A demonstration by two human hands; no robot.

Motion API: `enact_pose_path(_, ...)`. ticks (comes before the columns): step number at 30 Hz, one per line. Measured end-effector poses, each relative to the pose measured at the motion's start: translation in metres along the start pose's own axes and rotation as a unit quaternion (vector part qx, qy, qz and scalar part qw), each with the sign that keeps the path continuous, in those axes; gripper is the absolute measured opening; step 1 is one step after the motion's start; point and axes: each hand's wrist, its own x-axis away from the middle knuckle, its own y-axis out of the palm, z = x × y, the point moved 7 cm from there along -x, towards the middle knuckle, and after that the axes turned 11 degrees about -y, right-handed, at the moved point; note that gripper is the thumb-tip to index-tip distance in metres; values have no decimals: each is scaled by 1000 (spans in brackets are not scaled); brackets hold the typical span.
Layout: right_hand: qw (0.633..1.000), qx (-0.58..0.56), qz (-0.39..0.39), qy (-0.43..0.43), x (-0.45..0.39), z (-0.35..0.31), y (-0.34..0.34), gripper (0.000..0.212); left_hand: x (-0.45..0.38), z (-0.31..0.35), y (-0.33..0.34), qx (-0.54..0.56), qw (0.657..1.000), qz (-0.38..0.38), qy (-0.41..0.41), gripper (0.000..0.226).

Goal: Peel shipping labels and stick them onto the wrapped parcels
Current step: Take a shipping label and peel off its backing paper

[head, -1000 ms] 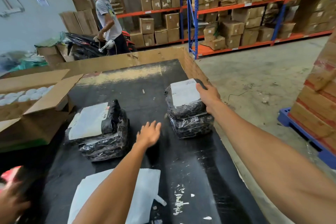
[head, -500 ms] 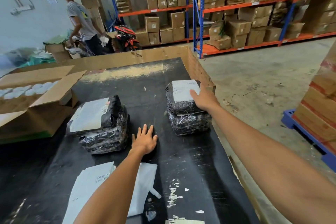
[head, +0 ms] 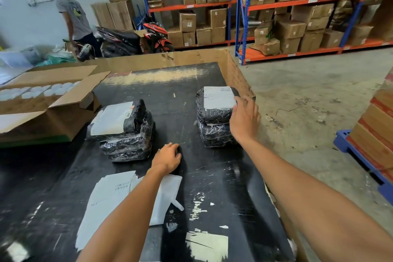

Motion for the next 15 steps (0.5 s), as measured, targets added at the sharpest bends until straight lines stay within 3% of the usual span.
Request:
enact_pose_path(3,996,-11,47,-80,22,-44,-6,32,20,-10,-21,86,994,65,-5,38)
enact_pose_path(5,987,-56,27,-148,40,-73,5,26,34,-19,-37,111,988,104,-2,32)
enact_pose_path(7,972,-148,-53,-176,64,-103,31,22,49,-40,-51,127,983,130,-15,33)
enact_pose_path(12,908,-255,-325,-72,125,-161,101,22,85,-104,-81,142,966,206,-70,41)
enact_pose_path(15,883,-258,-391,-43,155,-194,127,26,96,-144,-83,102,973,189,-89,41)
